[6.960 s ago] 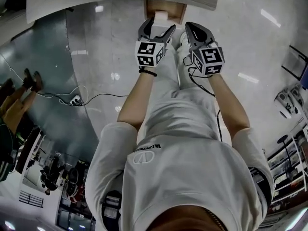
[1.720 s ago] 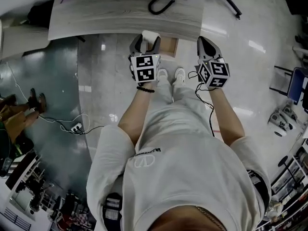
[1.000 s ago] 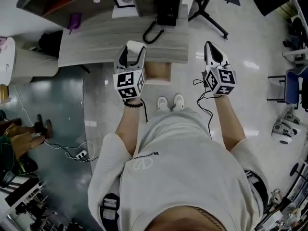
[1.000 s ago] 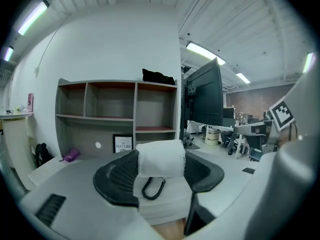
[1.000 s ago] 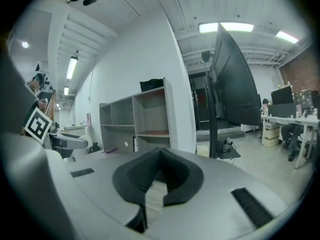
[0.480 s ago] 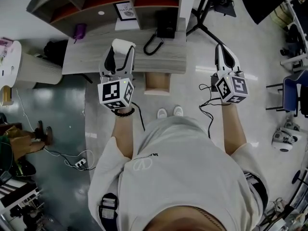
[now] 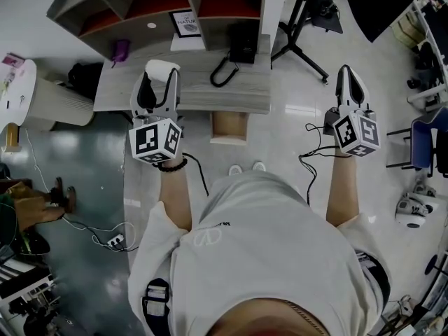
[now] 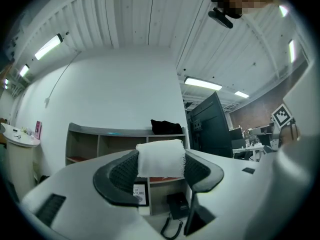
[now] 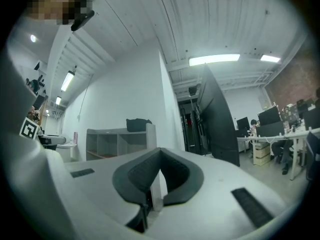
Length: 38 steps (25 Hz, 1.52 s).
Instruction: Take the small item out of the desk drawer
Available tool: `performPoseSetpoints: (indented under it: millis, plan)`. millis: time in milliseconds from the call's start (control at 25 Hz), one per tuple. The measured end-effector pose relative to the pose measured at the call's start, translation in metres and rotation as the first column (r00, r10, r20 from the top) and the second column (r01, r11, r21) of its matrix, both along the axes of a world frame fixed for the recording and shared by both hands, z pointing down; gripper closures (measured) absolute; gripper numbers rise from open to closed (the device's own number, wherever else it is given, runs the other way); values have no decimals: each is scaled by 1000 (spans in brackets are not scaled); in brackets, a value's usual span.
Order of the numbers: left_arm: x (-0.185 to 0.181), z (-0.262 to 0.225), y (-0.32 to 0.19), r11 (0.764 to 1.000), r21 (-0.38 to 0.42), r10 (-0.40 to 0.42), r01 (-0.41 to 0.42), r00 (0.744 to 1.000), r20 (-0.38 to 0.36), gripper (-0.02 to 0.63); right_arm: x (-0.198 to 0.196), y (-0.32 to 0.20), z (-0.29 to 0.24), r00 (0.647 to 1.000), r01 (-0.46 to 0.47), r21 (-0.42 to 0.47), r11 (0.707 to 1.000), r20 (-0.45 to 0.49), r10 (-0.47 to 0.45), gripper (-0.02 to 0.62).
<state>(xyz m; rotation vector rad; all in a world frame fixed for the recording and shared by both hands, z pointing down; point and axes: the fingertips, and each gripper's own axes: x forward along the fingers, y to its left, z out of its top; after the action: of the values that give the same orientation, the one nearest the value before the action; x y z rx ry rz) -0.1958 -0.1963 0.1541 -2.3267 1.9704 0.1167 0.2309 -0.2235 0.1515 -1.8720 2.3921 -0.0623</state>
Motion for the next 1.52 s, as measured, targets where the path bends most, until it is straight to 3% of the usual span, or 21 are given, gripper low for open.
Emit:
performPoseSetpoints:
  millis: [320, 680, 1520]
  plan:
    - [-16, 0, 1, 999, 5, -39, 39, 999, -3, 341, 13, 2, -3, 1000, -18, -1, 1000, 17, 18, 597]
    - [-17, -2, -1, 999, 6, -37, 37, 999, 4, 341, 8, 0, -6, 999, 13, 9, 1000, 37, -14, 597]
    - [-20, 7, 10, 998, -16, -59, 59, 998, 2, 341, 21, 8, 5, 999, -4, -22, 1000, 42, 4, 597]
